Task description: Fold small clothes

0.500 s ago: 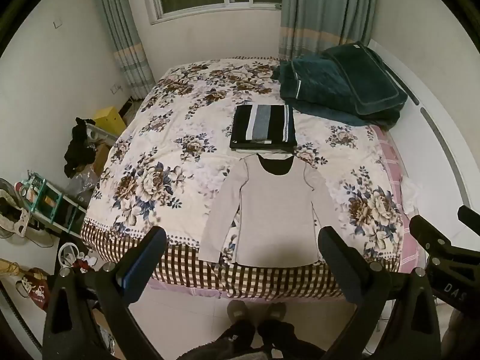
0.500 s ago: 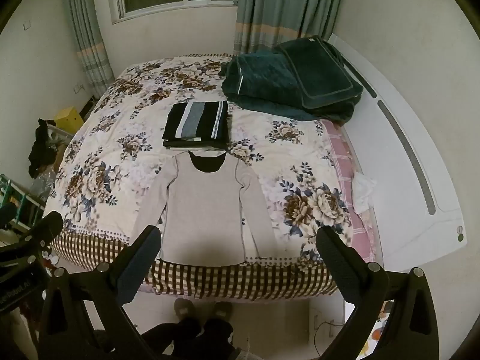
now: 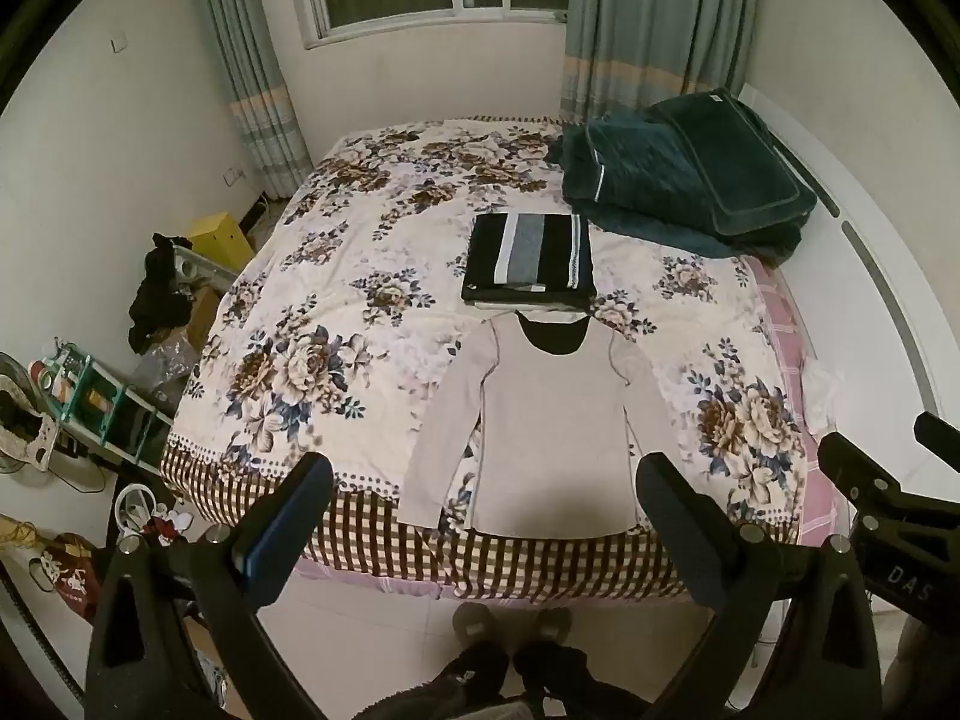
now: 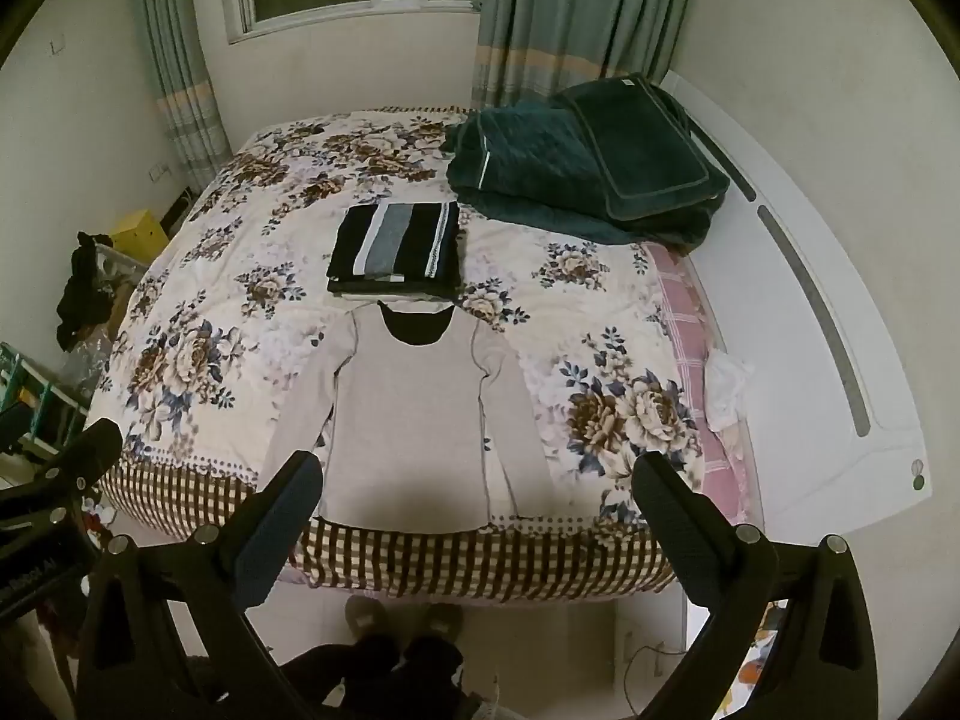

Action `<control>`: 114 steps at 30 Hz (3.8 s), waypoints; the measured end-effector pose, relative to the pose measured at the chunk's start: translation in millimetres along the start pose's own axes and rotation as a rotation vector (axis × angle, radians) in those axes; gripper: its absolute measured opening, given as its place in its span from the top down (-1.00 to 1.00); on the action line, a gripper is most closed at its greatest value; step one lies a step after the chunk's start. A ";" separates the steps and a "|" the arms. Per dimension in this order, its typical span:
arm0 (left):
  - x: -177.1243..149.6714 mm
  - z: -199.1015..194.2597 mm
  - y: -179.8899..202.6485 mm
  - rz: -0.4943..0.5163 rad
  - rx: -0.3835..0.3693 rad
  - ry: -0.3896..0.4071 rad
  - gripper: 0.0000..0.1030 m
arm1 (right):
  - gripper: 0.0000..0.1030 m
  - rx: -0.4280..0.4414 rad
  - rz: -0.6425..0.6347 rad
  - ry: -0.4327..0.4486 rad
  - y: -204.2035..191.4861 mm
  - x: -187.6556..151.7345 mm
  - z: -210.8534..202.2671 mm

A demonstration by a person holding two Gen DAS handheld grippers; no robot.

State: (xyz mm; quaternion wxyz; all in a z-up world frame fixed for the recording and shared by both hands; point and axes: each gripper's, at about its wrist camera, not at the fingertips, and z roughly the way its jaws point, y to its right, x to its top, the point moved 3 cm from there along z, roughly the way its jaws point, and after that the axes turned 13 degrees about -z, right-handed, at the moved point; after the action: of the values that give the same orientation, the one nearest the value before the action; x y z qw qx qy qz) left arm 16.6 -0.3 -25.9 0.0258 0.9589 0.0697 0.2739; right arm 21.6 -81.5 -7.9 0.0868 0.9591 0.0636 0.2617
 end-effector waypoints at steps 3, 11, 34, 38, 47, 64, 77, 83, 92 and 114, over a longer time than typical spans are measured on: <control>0.3 0.0 0.2 0.005 0.002 0.004 -1.00 | -1.00 0.003 -0.004 -0.003 -5.1 1.0 2.2; 8.6 -0.4 -0.7 0.005 0.005 0.007 -1.00 | -1.00 0.010 -0.014 0.006 -10.4 1.3 -0.9; 12.9 -10.6 1.4 0.006 -0.003 0.022 -1.00 | -1.00 0.015 -0.016 0.006 -11.0 2.6 -7.1; 14.7 -11.4 3.0 0.009 0.001 0.023 -1.00 | -1.00 0.016 -0.019 0.005 -10.9 2.6 -8.3; 13.1 -13.4 3.7 0.004 -0.001 0.027 -1.00 | -1.00 0.017 -0.019 0.007 -10.8 2.2 -9.7; 12.1 -15.7 1.3 0.004 -0.006 0.034 -1.00 | -1.00 0.015 -0.025 0.008 -10.1 2.0 -15.9; 14.2 -14.5 0.2 0.003 -0.009 0.034 -1.00 | -1.00 0.017 -0.022 0.009 -7.5 -0.4 -22.0; 28.4 21.8 -0.8 -0.015 0.004 0.073 -1.00 | -1.00 0.096 0.095 0.002 11.5 -0.3 15.0; 2.0 194.5 -18.5 0.031 0.153 -0.067 -1.00 | -1.00 0.042 0.406 -0.260 102.2 -97.4 217.3; -166.5 501.1 -19.1 -0.078 0.373 -0.467 -1.00 | 0.84 0.192 1.044 -0.463 126.2 -305.4 627.7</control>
State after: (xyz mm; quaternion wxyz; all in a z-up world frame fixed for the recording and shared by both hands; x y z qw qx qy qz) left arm 139.5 -11.6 -539.7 -0.1250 0.9807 0.1478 0.0274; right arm 92.3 -339.5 -664.9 -0.1296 0.8993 -0.4152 0.0464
